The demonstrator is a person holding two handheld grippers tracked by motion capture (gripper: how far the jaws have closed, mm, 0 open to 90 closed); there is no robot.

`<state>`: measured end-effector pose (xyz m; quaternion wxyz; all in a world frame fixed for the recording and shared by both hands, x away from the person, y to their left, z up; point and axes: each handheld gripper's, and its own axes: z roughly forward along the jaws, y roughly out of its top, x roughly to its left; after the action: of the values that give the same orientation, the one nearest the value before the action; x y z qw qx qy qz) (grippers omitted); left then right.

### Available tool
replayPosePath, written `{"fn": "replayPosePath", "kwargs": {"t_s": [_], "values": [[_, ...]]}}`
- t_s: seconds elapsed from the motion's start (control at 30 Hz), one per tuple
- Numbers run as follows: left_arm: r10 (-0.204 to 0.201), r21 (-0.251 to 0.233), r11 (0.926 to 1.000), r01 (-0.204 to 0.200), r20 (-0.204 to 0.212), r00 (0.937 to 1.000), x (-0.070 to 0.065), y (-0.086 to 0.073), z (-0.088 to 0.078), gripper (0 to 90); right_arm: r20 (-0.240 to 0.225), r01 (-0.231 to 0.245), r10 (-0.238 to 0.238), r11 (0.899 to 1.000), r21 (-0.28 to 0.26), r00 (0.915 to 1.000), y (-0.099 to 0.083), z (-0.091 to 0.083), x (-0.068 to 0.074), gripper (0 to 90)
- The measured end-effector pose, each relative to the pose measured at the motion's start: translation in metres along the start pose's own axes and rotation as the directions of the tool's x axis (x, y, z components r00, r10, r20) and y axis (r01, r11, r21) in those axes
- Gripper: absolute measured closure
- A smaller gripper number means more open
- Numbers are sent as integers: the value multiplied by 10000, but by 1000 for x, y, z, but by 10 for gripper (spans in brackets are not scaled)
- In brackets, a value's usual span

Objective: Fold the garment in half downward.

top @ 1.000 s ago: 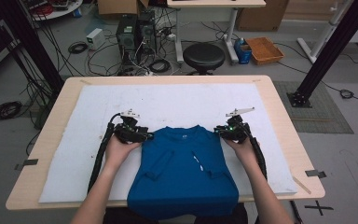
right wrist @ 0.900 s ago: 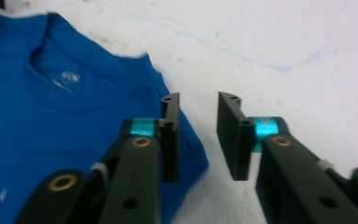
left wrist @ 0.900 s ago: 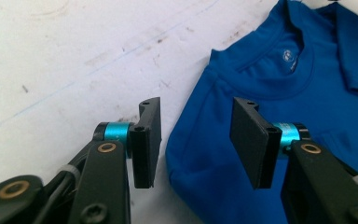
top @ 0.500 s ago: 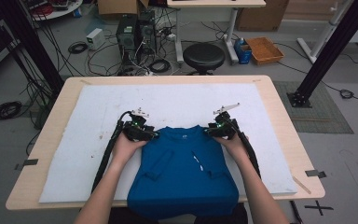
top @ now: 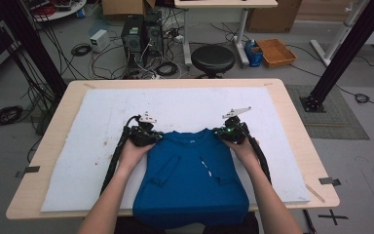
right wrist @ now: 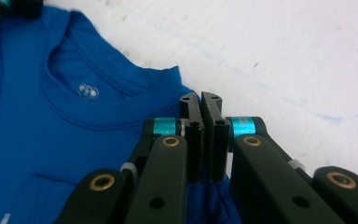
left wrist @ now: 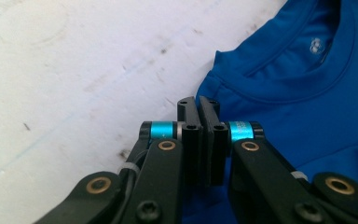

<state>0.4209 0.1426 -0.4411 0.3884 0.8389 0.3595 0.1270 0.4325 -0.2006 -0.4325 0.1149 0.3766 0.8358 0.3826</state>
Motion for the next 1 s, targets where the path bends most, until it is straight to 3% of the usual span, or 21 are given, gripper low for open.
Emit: {"fn": "replayPosePath", "kwargs": {"t_s": [0.07,0.13,0.17,0.27,0.33,0.53,0.67,0.73,0.8,0.87,0.9,1.0], "values": [[-392,-94,9992,392,94,9992,11,5,0,878,-87,-146,144,9998,-142,9999,5,0,-5,885],[-437,-165,9989,438,109,9990,13,7,0,878,-94,-257,254,9988,-405,9996,9,0,-8,885],[-170,-447,9989,170,8,9999,17,18,-3,878,-170,-361,352,9979,-539,9992,13,0,-11,885],[152,-561,9983,-155,-55,9999,21,28,-5,878,-87,-374,370,9977,-565,9993,19,0,-15,885],[310,-802,9963,-314,-69,9995,21,35,-10,877,-189,-622,606,9929,-1009,9980,25,-6,-20,885],[878,-1207,9890,-859,112,9961,11,37,-33,877,-289,-438,401,9893,-1394,9988,24,-26,-16,885],[1282,-1481,9813,-1227,284,9913,-3,32,-51,877,-257,-159,115,9838,-1788,9996,18,-44,-1,885],[1572,-1608,9757,-1489,401,9868,-13,27,-59,876,-279,116,-175,9803,-1973,9995,10,-60,15,885],[1887,-1608,9705,-1796,431,9811,-24,22,-68,876,-328,197,-268,9794,-2007,9991,7,-65,20,884],[2189,-1693,9634,-2076,507,9744,-35,15,-75,876,-170,464,-513,9752,-2165,9985,-1,-75,32,884],[2285,-1734,9608,-2164,530,9721,-40,11,-78,876,-51,748,-778,9727,-2198,9970,-11,-83,45,884],[2583,-1878,9519,-2419,676,9637,-57,1,-89,876,137,1038,-1033,9718,-2118,9946,-23,-91,57,884]]}}
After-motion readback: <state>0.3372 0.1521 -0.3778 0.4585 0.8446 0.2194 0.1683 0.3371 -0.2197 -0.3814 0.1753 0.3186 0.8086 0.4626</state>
